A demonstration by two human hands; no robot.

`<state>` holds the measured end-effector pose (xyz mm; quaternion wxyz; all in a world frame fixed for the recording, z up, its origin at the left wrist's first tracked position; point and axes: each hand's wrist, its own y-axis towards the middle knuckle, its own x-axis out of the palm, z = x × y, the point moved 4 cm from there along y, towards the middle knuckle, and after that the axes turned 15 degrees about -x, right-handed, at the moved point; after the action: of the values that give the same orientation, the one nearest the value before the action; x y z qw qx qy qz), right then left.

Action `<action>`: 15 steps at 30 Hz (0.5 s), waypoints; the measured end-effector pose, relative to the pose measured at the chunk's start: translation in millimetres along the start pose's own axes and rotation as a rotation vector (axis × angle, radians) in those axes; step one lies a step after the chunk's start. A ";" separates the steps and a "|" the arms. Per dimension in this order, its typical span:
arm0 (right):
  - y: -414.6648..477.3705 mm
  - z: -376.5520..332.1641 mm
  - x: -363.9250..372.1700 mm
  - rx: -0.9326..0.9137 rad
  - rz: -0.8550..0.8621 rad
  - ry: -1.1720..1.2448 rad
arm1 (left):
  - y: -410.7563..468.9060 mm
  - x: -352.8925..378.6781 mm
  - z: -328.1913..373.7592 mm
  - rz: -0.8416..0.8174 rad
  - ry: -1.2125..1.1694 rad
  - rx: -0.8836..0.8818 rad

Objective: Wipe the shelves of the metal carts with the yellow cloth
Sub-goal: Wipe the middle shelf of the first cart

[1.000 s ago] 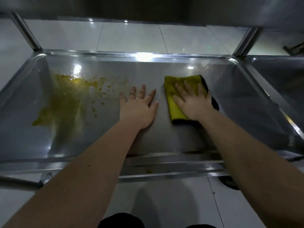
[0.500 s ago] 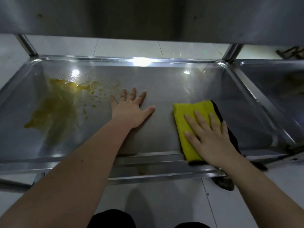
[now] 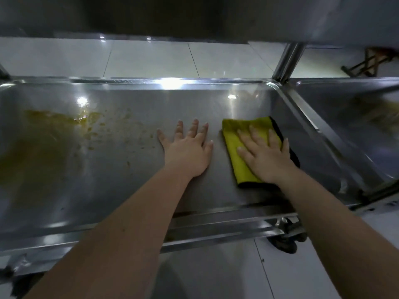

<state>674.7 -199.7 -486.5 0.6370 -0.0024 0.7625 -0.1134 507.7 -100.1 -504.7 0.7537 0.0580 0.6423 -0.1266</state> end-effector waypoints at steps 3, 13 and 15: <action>73.8 39.3 -18.2 0.093 0.006 0.015 | 0.0 0.2 1.3 -0.008 0.035 0.005; 68.3 64.3 -25.4 0.074 0.033 -0.002 | 2.1 -2.0 1.3 -0.026 0.049 -0.004; 13.5 67.0 -12.7 0.060 0.010 -0.006 | 1.0 -3.3 1.9 -0.032 0.040 -0.007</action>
<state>744.1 -196.1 -487.4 0.6394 0.0203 0.7570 -0.1329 509.4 -99.2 -501.2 0.7389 0.0479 0.6583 -0.1353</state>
